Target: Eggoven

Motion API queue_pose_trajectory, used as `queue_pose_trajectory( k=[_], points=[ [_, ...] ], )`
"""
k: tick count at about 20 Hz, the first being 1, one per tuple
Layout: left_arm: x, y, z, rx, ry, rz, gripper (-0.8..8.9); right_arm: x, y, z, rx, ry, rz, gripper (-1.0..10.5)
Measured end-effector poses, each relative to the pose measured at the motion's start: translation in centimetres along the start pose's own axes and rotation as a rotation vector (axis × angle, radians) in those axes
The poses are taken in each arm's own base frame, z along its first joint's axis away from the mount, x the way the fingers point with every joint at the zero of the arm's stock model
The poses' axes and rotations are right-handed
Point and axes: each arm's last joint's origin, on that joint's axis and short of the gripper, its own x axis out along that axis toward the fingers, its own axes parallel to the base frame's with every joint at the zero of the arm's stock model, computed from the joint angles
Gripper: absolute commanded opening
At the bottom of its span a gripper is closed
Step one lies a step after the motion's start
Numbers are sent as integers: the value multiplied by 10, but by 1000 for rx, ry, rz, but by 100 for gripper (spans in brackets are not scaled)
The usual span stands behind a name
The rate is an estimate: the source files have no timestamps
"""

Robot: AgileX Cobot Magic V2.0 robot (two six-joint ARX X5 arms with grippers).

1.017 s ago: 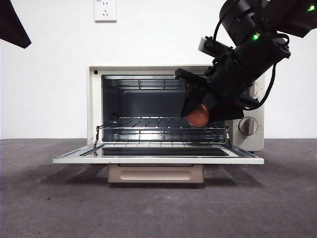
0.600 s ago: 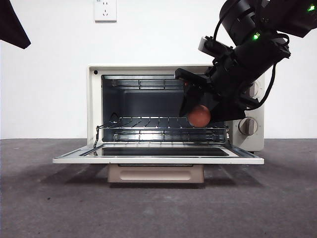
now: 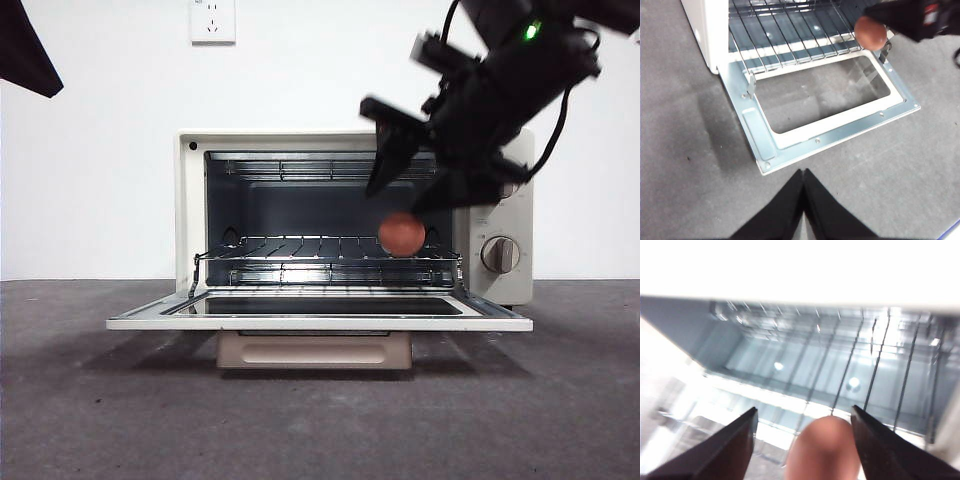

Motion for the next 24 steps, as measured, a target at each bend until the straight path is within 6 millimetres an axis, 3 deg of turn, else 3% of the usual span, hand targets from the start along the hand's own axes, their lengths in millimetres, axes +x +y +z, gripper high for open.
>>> queue_pose_trajectory(
  k=[6, 11, 14, 18, 24],
  points=[
    [8, 4, 1, -12, -49, 1, 6, -60, 17, 28, -16, -105, 36, 298],
    [41, 22, -13, -64, 1, 39, 6, -128, 29, 40, -31, -182, 65, 298],
    [69, 42, -25, -133, 7, 45, 6, -171, 31, 34, -47, -173, 61, 298],
    [102, 71, -27, -236, 16, -14, 6, -220, 31, 19, -75, -165, 48, 298],
    [151, 100, -43, -326, 74, -72, 6, -261, 30, 7, -84, -242, 29, 298]
  ],
)
